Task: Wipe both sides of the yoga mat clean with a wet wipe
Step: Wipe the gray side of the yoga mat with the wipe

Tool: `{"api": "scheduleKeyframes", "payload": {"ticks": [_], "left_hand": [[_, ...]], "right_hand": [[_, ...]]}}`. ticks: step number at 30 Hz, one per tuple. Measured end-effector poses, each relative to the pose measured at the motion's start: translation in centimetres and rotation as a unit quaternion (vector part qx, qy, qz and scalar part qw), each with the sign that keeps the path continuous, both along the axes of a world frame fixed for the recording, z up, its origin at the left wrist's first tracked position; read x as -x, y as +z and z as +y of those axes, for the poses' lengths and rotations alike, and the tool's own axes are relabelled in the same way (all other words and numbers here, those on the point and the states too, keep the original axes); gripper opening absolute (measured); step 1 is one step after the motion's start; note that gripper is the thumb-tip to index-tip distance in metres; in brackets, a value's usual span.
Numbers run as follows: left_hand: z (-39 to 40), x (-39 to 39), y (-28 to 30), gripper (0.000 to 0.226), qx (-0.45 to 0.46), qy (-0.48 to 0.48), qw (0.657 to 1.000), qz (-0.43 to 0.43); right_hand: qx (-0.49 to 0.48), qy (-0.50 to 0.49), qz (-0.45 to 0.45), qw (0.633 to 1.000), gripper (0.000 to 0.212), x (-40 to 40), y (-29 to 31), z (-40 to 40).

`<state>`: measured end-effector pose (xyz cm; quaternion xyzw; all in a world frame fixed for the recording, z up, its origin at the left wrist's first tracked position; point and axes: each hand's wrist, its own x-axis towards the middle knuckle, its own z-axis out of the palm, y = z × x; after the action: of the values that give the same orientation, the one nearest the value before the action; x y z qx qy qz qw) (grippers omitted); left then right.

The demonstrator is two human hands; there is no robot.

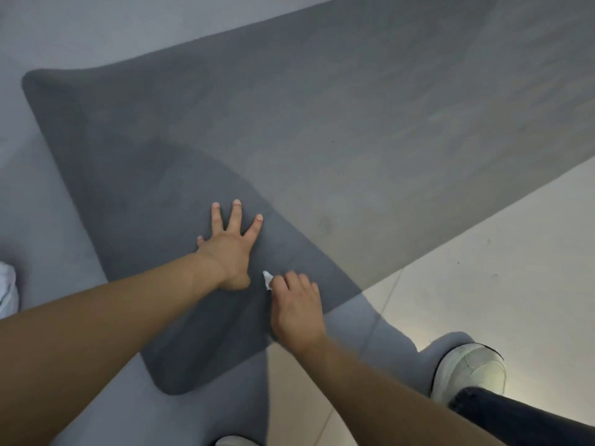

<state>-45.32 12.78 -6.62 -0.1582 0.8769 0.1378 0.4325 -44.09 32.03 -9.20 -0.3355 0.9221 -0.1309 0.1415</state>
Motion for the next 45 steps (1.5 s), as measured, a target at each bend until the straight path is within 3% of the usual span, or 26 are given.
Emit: {"api": "scheduleKeyframes", "payload": {"ticks": [2,5,10,14,19,22,24,28,32,34,38,41,43,45], "left_hand": [[-0.1,-0.1,-0.2,0.112,-0.007,0.020,0.999,0.024],[0.4,-0.1,-0.6,0.100,0.020,0.041,0.997,0.065],[2.6,0.3,-1.0,0.097,0.059,0.092,0.990,0.083],[3.7,1.0,-1.1,0.101,0.039,0.187,0.973,0.131],[4.1,1.4,-1.5,0.086,0.044,0.288,0.935,0.201],[4.3,1.2,-1.7,0.082,0.061,0.285,0.932,0.214],[4.3,1.2,-1.8,0.081,0.061,0.289,0.929,0.222],[4.3,1.2,-1.7,0.083,0.067,0.289,0.929,0.220],[4.4,1.5,-1.8,0.096,0.070,0.263,0.943,0.194],[4.3,1.9,-1.6,0.094,0.070,0.237,0.953,0.175],[3.8,2.0,-1.5,0.094,0.092,0.163,0.968,0.165],[3.4,2.1,-1.6,0.104,0.096,0.169,0.969,0.155],[3.0,2.5,-1.6,0.118,0.095,0.191,0.968,0.131],[2.5,2.8,-1.4,0.127,0.093,0.198,0.970,0.108]], "right_hand": [[0.002,0.055,0.009,0.998,0.002,0.8,-0.3,0.6],[-0.008,0.096,0.036,0.995,0.016,5.1,-0.6,2.7],[-0.016,-0.087,0.098,0.991,0.005,15.5,-1.4,8.8],[0.017,-0.187,0.087,0.978,0.014,13.4,-2.0,7.9],[0.025,0.043,-0.005,0.999,0.014,0.8,-1.1,4.8],[0.038,0.166,0.009,0.985,0.014,2.3,-1.6,6.9],[0.023,0.161,0.041,0.986,0.016,6.4,-1.7,8.9],[-0.015,-0.074,0.120,0.990,0.013,15.1,-2.3,12.9],[0.009,-0.216,0.121,0.969,0.006,15.7,-2.8,12.0],[0.043,-0.188,0.114,0.975,0.008,12.5,-2.6,9.6],[0.042,0.034,0.036,0.998,0.015,5.7,-2.0,5.2],[0.047,0.154,0.038,0.986,0.014,8.0,-1.9,5.2],[0.033,0.108,0.081,0.990,0.017,12.6,-2.0,5.9],[0.024,-0.032,0.134,0.990,0.012,18.3,-2.2,6.5]]}}
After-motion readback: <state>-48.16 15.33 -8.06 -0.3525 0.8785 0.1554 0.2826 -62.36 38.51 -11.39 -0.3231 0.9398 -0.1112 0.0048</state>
